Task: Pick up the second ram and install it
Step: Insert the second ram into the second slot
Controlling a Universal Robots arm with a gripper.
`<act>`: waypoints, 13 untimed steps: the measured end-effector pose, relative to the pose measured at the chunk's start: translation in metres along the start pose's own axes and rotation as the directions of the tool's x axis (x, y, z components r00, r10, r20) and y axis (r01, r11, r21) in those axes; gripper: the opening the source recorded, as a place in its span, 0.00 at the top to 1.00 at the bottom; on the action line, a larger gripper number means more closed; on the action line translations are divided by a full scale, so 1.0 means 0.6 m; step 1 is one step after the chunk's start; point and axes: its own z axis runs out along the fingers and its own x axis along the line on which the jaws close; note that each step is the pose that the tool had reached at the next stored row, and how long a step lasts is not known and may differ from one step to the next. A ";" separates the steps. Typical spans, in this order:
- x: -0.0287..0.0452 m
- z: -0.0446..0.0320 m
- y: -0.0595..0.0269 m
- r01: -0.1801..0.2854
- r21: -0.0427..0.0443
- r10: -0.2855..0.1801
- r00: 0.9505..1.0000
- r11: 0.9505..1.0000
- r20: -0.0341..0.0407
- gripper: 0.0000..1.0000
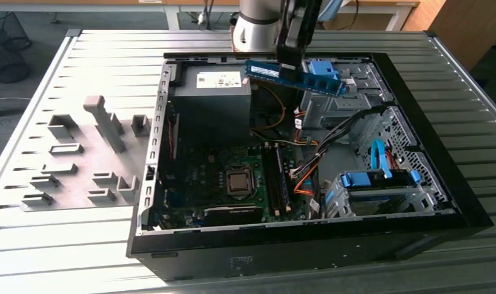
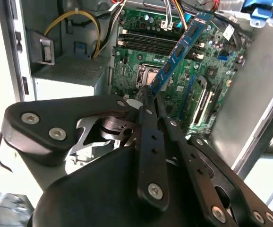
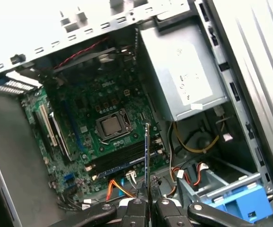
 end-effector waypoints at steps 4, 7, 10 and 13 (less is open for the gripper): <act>0.000 0.002 0.000 -0.060 0.002 0.060 0.998 0.998 0.001 0.86; 0.000 0.003 0.000 -0.083 0.003 0.083 0.997 0.997 0.002 0.86; 0.000 0.004 0.000 -0.091 0.003 0.091 0.996 0.996 0.002 0.86; 0.000 0.004 0.000 -0.095 0.003 0.095 0.995 0.995 0.002 0.86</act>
